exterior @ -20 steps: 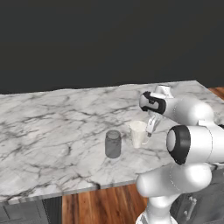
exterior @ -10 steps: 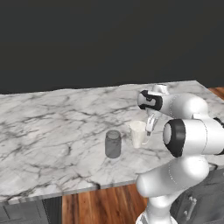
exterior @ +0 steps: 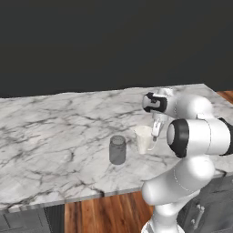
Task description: Pick the jug and jar and place them in the sink. Then turn on the water.
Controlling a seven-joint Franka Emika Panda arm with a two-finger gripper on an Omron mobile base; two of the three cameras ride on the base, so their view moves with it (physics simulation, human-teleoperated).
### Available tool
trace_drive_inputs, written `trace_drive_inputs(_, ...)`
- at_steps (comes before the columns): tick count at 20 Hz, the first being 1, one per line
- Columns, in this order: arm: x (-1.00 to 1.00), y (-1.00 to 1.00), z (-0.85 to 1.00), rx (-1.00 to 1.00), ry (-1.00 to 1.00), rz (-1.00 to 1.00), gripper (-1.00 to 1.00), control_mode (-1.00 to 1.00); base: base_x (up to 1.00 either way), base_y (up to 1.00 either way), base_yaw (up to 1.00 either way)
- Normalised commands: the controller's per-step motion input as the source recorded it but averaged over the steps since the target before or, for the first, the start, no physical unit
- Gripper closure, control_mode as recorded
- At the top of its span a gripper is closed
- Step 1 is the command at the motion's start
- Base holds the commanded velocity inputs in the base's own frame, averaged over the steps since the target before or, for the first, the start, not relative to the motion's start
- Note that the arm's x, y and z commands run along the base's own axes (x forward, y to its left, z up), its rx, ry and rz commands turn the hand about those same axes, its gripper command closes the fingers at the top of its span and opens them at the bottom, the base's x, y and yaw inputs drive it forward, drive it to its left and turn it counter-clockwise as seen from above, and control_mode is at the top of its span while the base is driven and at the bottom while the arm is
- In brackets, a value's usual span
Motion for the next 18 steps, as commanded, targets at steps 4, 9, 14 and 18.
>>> trace_drive_inputs(4,0.0,0.0,-0.14,0.0,0.03,0.01,-1.0,-1.0,0.0,0.0,0.0)
trace_drive_inputs(9,0.0,0.0,-0.12,0.0,0.01,0.01,-1.0,-1.0,0.0,0.0,0.0)
trace_drive_inputs(14,-0.05,0.0,-0.09,0.0,0.0,0.01,-1.0,-1.0,0.0,0.0,0.0)
trace_drive_inputs(18,-0.01,0.01,-0.02,0.0,0.0,0.01,1.0,-1.0,0.0,0.0,0.0)
